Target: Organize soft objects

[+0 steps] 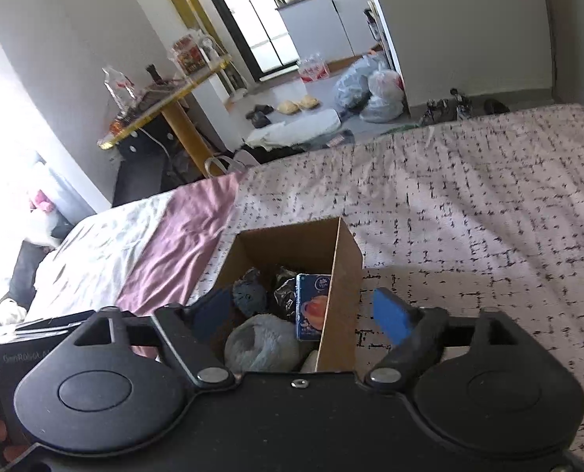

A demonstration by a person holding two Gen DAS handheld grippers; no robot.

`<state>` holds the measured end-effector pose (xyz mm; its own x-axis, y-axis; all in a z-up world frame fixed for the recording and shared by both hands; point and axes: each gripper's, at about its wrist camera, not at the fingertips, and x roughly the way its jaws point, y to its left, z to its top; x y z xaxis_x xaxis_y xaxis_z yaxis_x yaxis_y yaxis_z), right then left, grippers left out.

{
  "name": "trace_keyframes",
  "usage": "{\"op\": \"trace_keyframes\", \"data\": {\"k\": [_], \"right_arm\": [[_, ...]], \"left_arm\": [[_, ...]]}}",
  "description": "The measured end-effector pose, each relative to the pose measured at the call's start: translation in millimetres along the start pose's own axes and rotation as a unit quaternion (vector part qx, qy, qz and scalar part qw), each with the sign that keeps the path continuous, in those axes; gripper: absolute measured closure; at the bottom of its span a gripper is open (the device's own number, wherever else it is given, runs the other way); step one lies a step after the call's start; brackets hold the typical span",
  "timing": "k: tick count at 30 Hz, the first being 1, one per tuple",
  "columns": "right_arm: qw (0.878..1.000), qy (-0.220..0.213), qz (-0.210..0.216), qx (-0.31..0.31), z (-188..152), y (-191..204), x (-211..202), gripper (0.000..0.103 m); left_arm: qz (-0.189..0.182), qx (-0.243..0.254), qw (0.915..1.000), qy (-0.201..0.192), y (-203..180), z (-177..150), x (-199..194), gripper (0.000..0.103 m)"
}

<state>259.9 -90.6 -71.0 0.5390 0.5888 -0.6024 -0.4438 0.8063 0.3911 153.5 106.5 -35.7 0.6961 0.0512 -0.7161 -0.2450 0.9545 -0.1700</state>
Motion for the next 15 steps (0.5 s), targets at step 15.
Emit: {"op": "trace_keyframes", "data": {"k": [15], "right_arm": [[0.999,-0.033,-0.003,-0.025,-1.5,-16.8,-86.0,0.004]], "left_arm": [[0.002,0.027,0.9996,-0.004,-39.0,-18.8,-56.2,0.000]]}}
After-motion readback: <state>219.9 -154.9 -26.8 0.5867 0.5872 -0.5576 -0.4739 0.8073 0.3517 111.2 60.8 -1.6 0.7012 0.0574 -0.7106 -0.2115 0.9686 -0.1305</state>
